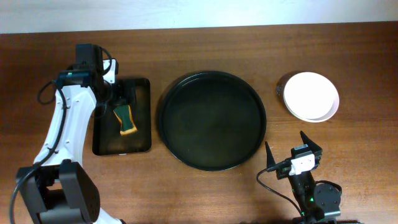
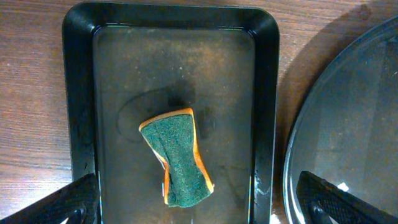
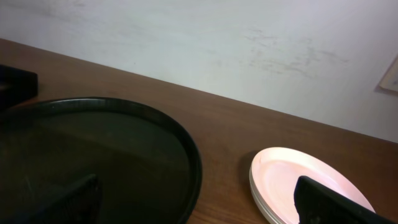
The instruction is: Clean dirty plates on tray and stack at the side
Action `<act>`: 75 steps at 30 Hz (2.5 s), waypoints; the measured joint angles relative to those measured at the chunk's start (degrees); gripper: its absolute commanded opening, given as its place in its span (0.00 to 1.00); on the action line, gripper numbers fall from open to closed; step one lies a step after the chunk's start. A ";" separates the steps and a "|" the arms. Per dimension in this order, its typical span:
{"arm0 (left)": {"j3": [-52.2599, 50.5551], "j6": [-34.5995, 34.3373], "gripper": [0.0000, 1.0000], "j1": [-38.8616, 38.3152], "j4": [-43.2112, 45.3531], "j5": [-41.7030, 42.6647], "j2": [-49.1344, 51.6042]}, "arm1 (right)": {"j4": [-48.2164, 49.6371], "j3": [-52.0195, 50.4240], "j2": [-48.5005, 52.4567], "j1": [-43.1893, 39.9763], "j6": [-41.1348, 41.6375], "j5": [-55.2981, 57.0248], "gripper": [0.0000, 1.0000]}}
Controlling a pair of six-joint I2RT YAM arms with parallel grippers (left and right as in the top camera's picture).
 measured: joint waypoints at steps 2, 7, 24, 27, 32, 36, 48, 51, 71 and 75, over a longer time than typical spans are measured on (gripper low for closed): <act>0.00 0.00 0.99 0.00 0.00 0.00 -0.04 | -0.02 0.00 0.00 0.00 0.00 0.00 0.99; 0.00 0.00 0.99 0.00 -0.07 0.00 -7.41 | -0.02 0.00 0.00 0.00 0.00 0.00 0.99; -53.53 -0.02 0.99 0.00 8.90 -1.07 -76.70 | -0.04 0.00 0.13 0.00 0.00 0.00 0.98; -62.25 -0.04 0.99 0.00 32.41 0.07 -82.82 | -0.07 0.00 0.11 0.00 0.00 0.00 0.99; -67.34 -0.02 0.99 0.00 62.01 3.78 -88.59 | -0.07 0.00 0.11 0.00 -0.02 0.00 0.99; -73.11 -0.02 0.99 0.00 62.64 4.81 -92.83 | -0.07 0.00 0.11 0.00 0.00 0.00 0.99; -83.36 -0.04 0.99 0.00 53.24 4.76 -100.24 | -0.04 0.00 0.11 0.00 -0.02 0.00 0.99; -83.78 0.00 0.99 0.00 49.24 3.13 -100.04 | -0.07 0.00 0.11 0.00 0.00 0.00 0.99; -83.78 0.00 0.99 0.00 49.07 1.55 -100.06 | -0.07 0.00 0.11 0.00 -0.02 0.00 0.99; -83.78 0.00 0.99 0.00 49.07 1.55 -100.06 | -0.07 0.00 0.11 0.00 0.02 0.00 0.99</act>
